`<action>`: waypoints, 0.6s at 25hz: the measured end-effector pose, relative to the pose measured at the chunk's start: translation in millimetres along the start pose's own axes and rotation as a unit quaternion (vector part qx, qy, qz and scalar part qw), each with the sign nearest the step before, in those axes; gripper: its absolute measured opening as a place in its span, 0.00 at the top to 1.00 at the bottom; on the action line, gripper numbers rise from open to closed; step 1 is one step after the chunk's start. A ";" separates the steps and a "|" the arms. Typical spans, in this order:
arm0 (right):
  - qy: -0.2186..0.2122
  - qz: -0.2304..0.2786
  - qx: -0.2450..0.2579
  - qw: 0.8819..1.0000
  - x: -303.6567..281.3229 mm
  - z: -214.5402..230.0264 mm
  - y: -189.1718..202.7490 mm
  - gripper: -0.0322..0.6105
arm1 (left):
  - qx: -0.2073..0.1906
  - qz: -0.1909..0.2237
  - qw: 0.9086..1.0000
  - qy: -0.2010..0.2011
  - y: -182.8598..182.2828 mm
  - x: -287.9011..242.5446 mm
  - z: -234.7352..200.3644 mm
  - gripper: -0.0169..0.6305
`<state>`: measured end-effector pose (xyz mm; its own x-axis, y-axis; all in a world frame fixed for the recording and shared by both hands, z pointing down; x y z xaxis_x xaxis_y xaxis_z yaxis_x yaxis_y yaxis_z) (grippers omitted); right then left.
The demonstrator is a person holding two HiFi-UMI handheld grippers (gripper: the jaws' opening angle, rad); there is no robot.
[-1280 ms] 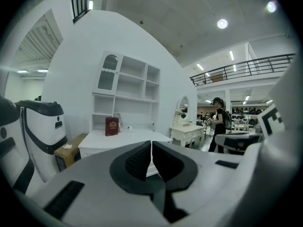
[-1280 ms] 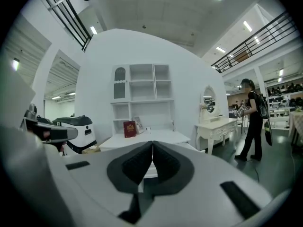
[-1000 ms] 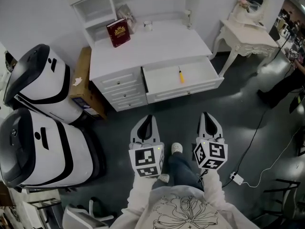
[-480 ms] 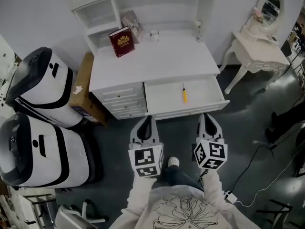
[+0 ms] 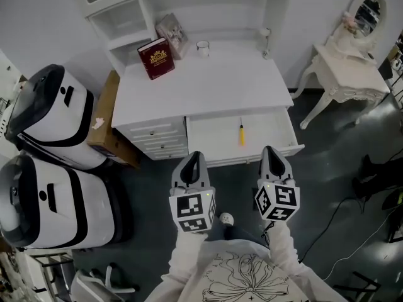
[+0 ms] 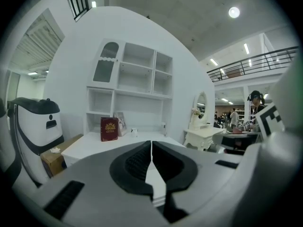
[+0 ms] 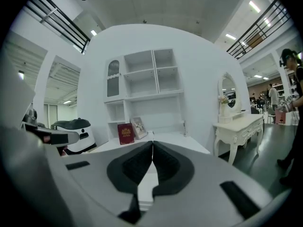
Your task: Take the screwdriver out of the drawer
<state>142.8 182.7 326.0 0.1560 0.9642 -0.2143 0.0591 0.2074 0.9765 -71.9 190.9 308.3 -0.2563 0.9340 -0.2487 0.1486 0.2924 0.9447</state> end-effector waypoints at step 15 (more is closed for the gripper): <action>0.001 -0.026 -0.010 1.000 -69.0 18.0 8.0 0.95 | 0.002 -0.030 1.000 0.001 1.3 -73.7 -8.0 0.96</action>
<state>150.3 114.9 348.2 0.1509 0.9524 -0.2650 0.0466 0.2609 0.9642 -60.4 120.8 329.6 -0.2667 0.9144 -0.3046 0.1370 0.3487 0.9272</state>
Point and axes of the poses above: the fingertips, and each gripper's own axes: x backward along the fingers, z to its right, y out of its underside, the point moved 5 cm from there along x, backward along the fingers, and after that the axes turned 8 degrees about x, right-handed, at the moved point
